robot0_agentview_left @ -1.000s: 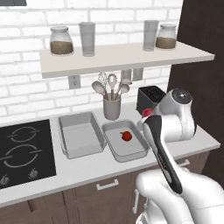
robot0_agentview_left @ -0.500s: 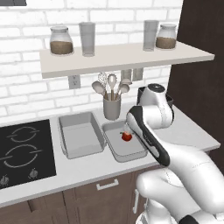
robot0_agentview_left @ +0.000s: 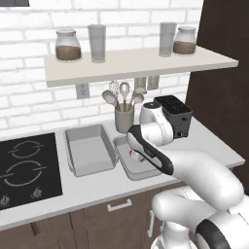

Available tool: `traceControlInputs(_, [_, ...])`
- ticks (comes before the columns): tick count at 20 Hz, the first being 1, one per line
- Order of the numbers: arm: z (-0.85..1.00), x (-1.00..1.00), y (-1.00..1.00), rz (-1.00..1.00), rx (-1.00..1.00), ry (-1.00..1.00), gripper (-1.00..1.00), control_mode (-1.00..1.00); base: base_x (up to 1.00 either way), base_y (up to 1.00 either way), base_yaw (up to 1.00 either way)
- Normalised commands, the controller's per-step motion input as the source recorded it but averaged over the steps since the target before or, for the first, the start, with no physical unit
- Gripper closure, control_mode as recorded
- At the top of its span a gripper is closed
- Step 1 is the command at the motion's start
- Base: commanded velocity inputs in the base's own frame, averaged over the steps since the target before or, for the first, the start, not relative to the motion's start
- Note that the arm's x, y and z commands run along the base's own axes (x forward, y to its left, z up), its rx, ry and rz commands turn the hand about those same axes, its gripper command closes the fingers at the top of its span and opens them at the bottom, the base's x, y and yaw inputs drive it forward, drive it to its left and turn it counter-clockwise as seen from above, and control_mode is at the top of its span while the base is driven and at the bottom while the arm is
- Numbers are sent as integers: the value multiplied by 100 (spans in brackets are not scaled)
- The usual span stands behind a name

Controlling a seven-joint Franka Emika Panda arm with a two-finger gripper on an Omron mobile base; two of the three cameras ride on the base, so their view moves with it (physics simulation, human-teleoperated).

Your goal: Place one bell pepper and one steak in each tupperware on the nearby counter, to pack two identical lunches.

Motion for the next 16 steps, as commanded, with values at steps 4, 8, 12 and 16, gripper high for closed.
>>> traceControlInputs(4, [-14, 0, 0, 15, -2, 0, 100, -100, 0, 0, 0])
traceControlInputs(8, [0, 39, -1, 9, 0, 1, 100, -100, 0, 0, 0])
traceControlInputs(12, [0, 76, -22, 19, 0, 17, 100, -100, 0, 0, 0])
traceControlInputs(16, [-27, 20, -10, 15, 0, 25, 100, -100, 0, 0, 0])
